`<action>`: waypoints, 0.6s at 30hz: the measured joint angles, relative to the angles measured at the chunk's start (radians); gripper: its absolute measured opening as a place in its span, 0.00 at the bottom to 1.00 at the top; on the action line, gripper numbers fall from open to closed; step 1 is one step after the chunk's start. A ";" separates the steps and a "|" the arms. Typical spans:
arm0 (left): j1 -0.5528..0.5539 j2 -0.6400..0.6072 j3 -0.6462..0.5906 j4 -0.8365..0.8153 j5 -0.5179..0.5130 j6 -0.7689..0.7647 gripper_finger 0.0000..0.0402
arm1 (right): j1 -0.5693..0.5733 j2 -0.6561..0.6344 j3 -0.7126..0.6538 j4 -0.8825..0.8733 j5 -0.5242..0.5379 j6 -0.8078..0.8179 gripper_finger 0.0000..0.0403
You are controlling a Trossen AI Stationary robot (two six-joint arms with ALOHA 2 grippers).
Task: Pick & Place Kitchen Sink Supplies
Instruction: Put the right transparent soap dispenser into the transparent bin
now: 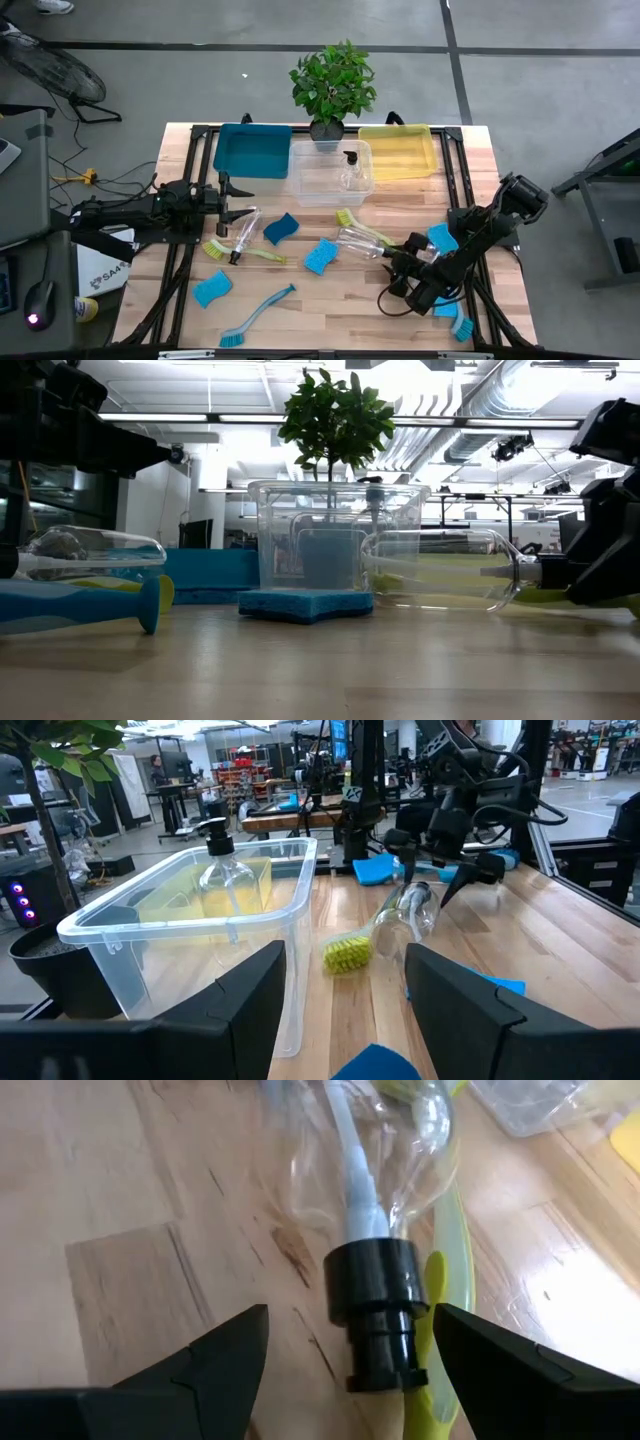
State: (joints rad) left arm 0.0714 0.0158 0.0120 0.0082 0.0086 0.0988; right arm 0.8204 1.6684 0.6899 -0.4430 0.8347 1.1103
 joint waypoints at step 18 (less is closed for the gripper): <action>0.000 0.000 0.000 0.000 0.000 0.000 0.50 | 0.000 -0.006 0.001 0.021 0.008 -0.035 0.44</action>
State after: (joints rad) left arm 0.0713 0.0156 0.0120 0.0082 0.0084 0.0989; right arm 0.8204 1.6625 0.6910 -0.4222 0.8428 1.0748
